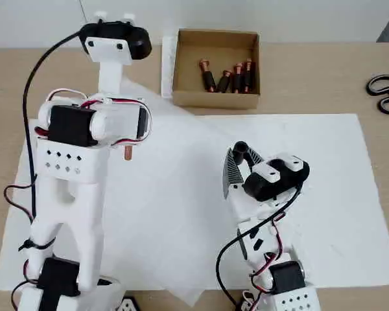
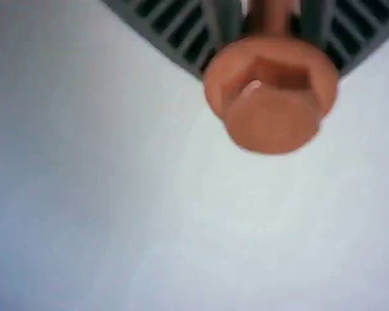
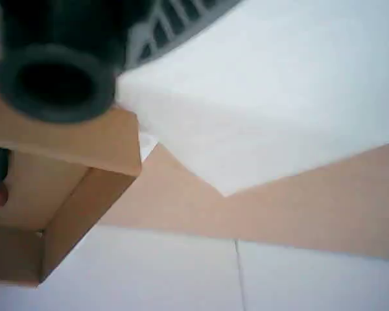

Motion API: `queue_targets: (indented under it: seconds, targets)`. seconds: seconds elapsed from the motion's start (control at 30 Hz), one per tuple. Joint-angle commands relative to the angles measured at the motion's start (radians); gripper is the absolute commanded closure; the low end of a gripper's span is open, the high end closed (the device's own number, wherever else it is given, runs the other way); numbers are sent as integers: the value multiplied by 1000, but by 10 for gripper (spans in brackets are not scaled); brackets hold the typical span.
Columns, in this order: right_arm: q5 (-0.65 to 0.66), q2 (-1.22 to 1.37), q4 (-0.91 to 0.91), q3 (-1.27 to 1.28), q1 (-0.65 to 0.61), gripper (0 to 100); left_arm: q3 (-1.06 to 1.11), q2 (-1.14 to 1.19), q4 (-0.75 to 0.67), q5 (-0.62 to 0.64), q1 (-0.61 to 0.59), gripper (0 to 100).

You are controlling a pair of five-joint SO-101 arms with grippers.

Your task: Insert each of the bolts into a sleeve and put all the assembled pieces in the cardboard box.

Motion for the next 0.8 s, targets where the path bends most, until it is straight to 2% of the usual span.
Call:
queue_targets:
  seconds: [0.0,0.17,0.33,0.43,0.53,0.67,0.77]
  targets:
    - [-9,-18,-31,9,-8,994,-12,-48,-28,2,37,995]
    - [-15,-18,-70,9,-10,994,-87,-48,-63,6,127,995]
    - [-15,-18,-209,9,-12,994,-232,-48,-112,92,183,995]
    - [-9,-18,-260,9,-54,994,-277,-48,-138,141,198,995]
    - [-8,-15,-245,9,-113,994,-278,-48,-160,112,238,995]
    - [-8,-15,-188,9,-131,994,-282,-48,-166,31,282,995]
    - [-8,-16,-171,9,-131,995,-282,-48,-255,26,290,995]
